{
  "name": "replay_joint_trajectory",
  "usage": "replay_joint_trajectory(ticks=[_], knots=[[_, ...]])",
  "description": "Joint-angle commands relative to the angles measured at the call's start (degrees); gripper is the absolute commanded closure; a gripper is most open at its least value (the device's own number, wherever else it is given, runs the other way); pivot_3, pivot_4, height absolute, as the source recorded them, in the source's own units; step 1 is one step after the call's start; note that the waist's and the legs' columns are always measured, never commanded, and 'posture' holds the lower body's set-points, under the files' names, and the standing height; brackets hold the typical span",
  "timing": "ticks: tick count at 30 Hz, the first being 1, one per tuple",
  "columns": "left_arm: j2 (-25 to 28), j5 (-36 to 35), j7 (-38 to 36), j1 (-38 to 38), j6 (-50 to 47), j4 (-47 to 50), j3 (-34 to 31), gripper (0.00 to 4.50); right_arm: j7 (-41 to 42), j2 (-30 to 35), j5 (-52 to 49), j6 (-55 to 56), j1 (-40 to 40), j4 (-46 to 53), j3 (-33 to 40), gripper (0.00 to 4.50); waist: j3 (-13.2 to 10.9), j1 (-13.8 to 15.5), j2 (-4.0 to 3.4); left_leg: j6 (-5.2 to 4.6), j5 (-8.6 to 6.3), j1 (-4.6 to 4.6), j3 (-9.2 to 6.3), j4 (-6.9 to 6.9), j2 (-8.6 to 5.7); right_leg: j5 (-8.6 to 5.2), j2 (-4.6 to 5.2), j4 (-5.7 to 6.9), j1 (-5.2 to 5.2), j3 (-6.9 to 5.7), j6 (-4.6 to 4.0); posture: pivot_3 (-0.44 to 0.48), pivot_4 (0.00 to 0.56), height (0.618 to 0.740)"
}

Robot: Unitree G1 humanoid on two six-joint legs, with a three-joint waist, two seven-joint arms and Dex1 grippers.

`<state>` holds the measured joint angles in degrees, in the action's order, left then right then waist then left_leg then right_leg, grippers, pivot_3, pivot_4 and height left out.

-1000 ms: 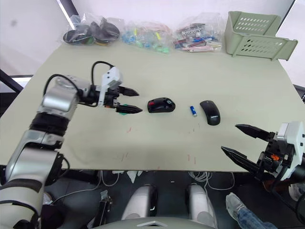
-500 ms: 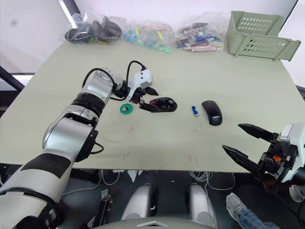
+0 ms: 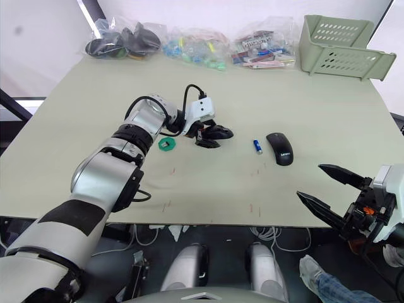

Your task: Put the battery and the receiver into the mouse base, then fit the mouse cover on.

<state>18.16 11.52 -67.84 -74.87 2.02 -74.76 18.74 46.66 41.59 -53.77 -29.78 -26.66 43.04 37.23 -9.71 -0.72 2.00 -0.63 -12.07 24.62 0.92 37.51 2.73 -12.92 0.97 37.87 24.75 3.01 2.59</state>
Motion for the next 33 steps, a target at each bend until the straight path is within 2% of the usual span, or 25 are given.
replay_joint_trajectory(ticks=[1,4,7,21,33], knots=[[0.29,-0.60,-1.85,-2.03,0.23,-0.32,-2.59,0.02,-0.72,-0.27,-0.77,1.27,-0.11,2.31,1.57,0.00,0.00,0.01,0.00,0.00,0.00,0.01,0.00,0.00,0.00,0.00,0.00,0.00,0.00,0.00,0.00,0.000,0.150,0.740],[0.65,-1.24,-6.37,-2.42,-0.38,0.21,-3.82,0.02,-0.91,-0.22,-0.87,1.22,-0.15,2.40,1.53,0.00,0.00,0.04,0.00,0.00,0.00,0.02,0.00,0.00,0.00,0.00,0.00,0.00,0.00,-0.01,0.00,0.000,0.150,0.740],[1.16,-0.64,-7.68,-2.21,-0.05,0.48,-4.20,0.02,-1.02,-0.03,-0.89,1.20,0.15,2.23,1.34,0.00,0.00,0.04,0.00,0.00,0.00,0.03,0.00,0.00,-0.01,0.00,0.01,0.00,0.00,0.00,-0.01,0.000,0.150,0.740],[-0.47,2.71,-1.33,-0.68,2.03,-0.33,-3.60,0.02,-1.54,0.31,-0.89,0.84,1.15,2.73,0.76,0.00,0.00,0.08,0.00,0.00,0.00,0.04,-0.01,0.00,-0.02,0.02,0.01,0.01,0.00,0.00,0.01,0.000,0.150,0.740],[-0.67,3.27,-4.44,0.32,1.89,-0.74,-3.63,0.02,-2.76,-0.21,-0.96,1.11,-0.16,4.06,0.44,0.00,0.00,0.04,0.00,0.00,0.00,0.01,-0.01,0.01,-0.02,0.02,0.00,0.04,0.00,0.01,0.01,0.000,0.150,0.740]])
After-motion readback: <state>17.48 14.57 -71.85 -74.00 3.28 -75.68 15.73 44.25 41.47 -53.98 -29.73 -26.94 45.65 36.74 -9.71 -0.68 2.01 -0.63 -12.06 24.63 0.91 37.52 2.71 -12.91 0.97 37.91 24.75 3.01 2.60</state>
